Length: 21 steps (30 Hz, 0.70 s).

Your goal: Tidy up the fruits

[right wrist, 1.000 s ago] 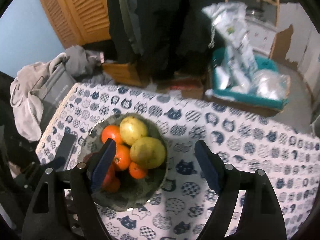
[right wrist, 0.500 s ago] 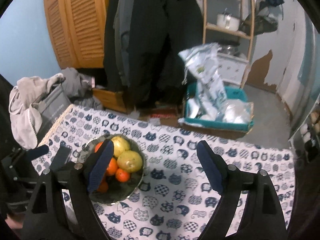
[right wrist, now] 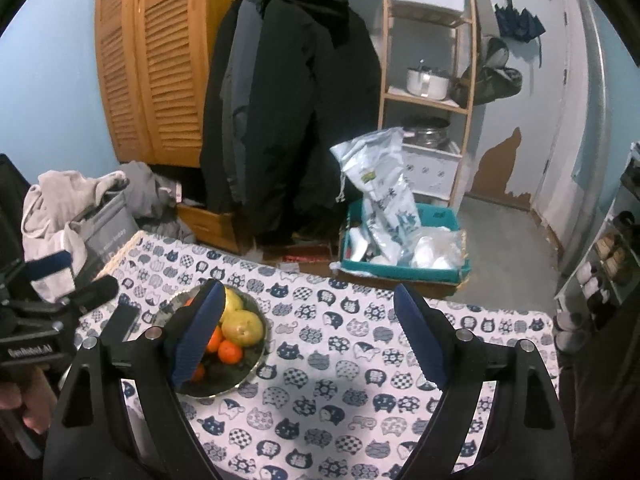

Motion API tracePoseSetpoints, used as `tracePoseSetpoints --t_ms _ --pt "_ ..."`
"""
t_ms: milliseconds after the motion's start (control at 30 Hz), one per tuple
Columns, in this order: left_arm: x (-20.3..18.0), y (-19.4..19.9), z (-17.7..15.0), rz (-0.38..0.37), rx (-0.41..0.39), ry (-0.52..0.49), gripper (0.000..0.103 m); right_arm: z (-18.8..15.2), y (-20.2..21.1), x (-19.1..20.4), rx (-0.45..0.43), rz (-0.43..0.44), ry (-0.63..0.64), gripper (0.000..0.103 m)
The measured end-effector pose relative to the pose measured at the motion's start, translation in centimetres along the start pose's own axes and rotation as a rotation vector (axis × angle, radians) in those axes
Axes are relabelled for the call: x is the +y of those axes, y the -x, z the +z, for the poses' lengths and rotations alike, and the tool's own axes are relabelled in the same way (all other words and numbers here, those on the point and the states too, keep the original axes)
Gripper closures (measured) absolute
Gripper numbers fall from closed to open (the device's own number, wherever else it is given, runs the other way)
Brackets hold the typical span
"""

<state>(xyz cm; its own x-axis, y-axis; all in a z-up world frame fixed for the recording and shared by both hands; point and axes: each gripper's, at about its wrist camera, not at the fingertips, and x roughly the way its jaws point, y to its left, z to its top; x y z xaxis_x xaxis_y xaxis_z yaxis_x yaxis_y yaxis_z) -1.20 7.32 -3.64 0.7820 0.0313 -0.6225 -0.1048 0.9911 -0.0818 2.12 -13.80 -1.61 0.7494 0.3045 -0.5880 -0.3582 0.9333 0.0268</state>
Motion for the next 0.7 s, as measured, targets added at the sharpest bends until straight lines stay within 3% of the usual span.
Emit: tracePoseSetpoints --t_ms 233,400,700 --pt "-0.6 2.0 0.8 -0.001 -0.076 -0.020 0.001 0.0 2.1 -0.8 -0.056 -0.038 -0.007 0.017" --pt "-0.9 2.0 0.9 0.019 -0.080 -0.035 0.001 -0.3 2.9 -1.3 -0.073 -0.031 -0.010 0.017" --pt "-0.9 2.1 1.0 0.002 -0.080 -0.022 0.001 -0.5 3.2 -1.9 -0.092 -0.117 0.021 0.017"
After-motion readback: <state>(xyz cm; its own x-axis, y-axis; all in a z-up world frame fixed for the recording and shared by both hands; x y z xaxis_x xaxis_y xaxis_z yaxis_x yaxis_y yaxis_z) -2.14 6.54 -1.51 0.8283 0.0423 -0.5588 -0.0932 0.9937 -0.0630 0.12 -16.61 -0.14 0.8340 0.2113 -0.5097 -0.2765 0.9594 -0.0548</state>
